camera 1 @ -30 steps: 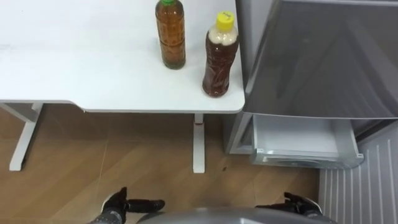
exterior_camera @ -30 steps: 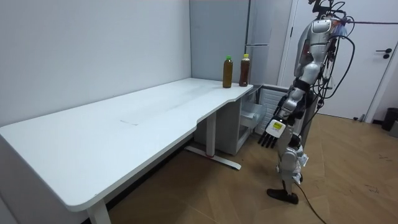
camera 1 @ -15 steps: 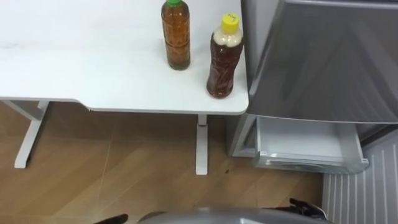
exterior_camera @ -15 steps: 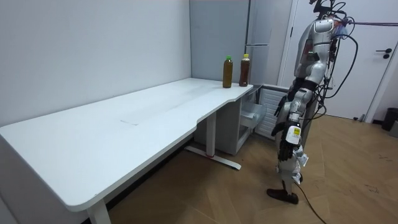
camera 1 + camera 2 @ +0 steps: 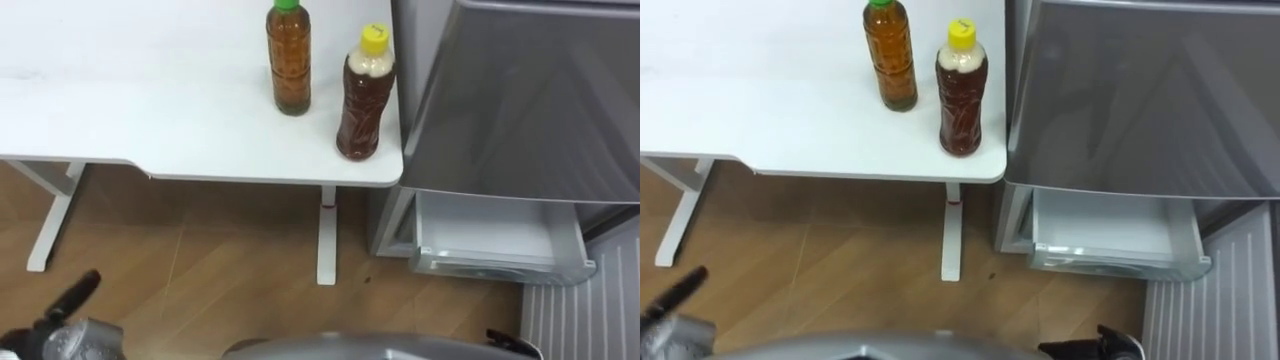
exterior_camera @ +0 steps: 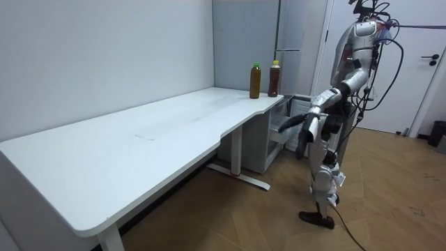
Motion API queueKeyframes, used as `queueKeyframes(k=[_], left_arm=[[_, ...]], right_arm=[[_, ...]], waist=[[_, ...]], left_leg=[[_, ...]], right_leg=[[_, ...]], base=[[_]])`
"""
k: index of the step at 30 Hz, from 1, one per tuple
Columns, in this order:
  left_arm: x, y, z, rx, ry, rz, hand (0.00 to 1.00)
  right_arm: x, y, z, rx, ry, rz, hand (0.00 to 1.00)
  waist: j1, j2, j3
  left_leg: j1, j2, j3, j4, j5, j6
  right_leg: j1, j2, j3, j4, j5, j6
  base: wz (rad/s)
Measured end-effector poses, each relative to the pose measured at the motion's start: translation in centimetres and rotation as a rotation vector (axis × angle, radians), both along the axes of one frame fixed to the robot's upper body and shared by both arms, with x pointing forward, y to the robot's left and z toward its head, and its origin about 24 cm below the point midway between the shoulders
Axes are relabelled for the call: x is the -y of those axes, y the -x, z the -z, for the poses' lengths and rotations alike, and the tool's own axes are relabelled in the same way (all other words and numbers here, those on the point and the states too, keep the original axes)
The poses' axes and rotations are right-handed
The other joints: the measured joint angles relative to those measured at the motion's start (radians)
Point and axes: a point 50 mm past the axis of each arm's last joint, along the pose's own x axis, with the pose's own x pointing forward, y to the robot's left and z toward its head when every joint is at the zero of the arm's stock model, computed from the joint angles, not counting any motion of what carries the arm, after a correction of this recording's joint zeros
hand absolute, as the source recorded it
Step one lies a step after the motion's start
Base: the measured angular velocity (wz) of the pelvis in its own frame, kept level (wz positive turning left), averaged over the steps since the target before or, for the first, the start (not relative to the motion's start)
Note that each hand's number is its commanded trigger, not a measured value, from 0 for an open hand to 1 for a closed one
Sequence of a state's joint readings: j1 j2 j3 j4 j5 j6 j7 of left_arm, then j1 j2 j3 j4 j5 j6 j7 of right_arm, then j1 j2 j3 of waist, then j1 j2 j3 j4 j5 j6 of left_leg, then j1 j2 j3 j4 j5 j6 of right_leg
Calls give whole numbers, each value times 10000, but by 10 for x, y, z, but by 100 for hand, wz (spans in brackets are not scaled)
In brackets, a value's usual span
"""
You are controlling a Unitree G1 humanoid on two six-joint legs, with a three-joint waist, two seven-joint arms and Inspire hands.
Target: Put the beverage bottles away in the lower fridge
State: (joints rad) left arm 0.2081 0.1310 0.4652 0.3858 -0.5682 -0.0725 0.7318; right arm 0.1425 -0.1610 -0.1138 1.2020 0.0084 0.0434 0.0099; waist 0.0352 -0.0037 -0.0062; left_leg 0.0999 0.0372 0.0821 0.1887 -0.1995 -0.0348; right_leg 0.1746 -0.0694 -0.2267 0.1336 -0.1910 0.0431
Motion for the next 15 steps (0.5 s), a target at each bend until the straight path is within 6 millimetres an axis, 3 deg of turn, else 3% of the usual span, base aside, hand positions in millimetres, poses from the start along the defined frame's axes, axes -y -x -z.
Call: queueKeyframes(k=[6,12,15], left_arm=[[1,-40,-67,1618,-3306,865,0],[16,-57,-108,2957,-4783,1933,0],[34,-69,-128,4053,-5053,3031,0]], right_arm=[[1,4,0,-86,122,-128,0],[1,8,0,-203,-104,-225,0],[-1,6,1,-262,-324,-394,0]], waist=[[-83,51,-12],[-90,33,-7],[-228,-29,17]], left_leg=[[-7,-9,-22,-9,2,2],[-28,-10,-26,-18,1,2],[-24,-10,-60,6,3,2]], right_leg=[[-8,0,-13,3,2,-3],[0,0,14,-17,-1,2],[20,-3,-51,-27,-2,2]], base=[[0],[0],[3]])
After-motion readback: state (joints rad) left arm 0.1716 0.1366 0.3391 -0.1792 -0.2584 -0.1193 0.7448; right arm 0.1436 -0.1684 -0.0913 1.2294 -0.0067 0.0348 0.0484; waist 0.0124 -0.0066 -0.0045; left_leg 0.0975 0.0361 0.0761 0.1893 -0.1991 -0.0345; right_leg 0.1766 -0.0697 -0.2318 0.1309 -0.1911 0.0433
